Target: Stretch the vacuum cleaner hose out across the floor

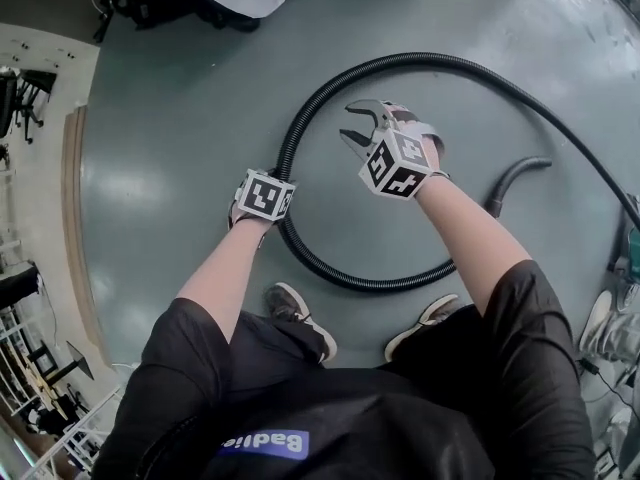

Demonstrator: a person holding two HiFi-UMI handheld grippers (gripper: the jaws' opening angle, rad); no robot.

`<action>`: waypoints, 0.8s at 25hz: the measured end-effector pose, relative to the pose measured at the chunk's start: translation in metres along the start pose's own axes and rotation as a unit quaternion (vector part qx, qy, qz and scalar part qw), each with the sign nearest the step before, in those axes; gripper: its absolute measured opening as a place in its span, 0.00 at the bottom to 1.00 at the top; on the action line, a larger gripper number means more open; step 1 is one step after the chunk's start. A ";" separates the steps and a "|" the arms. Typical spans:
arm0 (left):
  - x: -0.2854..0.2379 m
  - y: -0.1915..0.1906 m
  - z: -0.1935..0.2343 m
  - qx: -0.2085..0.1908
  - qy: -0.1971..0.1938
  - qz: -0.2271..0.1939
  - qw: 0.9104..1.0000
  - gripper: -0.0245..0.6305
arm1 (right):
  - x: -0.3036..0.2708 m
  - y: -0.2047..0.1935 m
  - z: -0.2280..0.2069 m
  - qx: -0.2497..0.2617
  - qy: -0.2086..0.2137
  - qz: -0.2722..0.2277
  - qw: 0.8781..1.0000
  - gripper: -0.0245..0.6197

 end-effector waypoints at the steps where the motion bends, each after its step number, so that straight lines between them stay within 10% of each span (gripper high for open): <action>1: 0.020 0.006 0.006 -0.020 0.005 -0.005 1.000 0.39 | -0.006 0.010 0.001 0.015 -0.007 0.003 1.000 0.28; 5: 0.096 0.020 0.021 -0.088 0.010 -0.024 0.996 0.39 | -0.021 0.063 -0.004 0.110 -0.066 0.008 0.992 0.34; 12: 0.178 0.023 0.012 -0.216 0.024 -0.049 0.975 0.39 | -0.034 0.133 0.009 0.315 -0.105 0.023 0.943 0.39; 20: 0.207 0.008 0.034 -0.234 0.067 -0.100 0.965 0.41 | -0.052 0.190 0.008 0.226 -0.047 0.044 0.972 0.36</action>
Point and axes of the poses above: the fingertips, and each gripper's own axes: x backward along the fingers, z to its left, y out of its top, the point moved 6 cm from there along x, backward along the fingers, and after that the axes turned 12 degrees about z, right-handed, at the moved point
